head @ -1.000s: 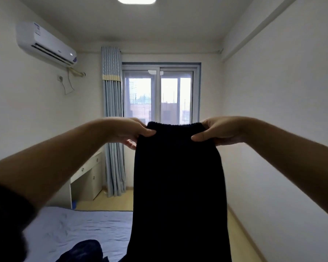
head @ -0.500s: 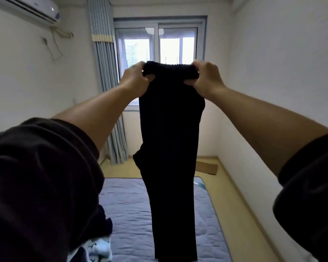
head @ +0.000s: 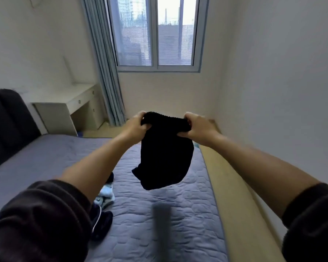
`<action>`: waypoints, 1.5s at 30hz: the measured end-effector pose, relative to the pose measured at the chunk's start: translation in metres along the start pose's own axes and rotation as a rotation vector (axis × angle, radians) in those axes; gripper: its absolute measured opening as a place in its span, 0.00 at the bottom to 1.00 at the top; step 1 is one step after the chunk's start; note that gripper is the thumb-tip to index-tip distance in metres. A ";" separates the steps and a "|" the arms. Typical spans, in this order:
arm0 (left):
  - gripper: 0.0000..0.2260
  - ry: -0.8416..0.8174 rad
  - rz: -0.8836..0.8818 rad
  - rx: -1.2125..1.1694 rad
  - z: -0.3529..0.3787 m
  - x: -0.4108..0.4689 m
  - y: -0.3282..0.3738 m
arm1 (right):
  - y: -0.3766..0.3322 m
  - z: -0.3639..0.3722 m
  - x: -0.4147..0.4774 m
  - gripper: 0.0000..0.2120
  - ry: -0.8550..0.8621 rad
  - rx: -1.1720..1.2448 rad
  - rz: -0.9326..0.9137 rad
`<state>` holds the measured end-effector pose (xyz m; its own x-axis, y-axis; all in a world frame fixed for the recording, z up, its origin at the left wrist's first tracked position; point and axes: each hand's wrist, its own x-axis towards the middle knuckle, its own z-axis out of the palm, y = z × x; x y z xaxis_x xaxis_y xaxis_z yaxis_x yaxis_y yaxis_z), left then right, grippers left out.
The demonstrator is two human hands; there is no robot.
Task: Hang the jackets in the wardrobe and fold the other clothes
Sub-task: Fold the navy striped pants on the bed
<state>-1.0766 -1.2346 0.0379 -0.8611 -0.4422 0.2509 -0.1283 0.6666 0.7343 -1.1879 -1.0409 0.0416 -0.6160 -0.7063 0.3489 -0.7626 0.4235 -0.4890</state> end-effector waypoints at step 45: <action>0.20 -0.245 -0.914 -0.148 0.358 -0.163 -0.438 | 0.275 0.485 -0.211 0.30 -0.527 0.644 1.078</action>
<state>-1.0567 -1.2396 -0.5502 -0.5401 -0.6050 -0.5850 -0.7526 0.0362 0.6575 -1.1718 -1.0509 -0.5536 -0.5836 -0.3880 -0.7133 0.3612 0.6628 -0.6560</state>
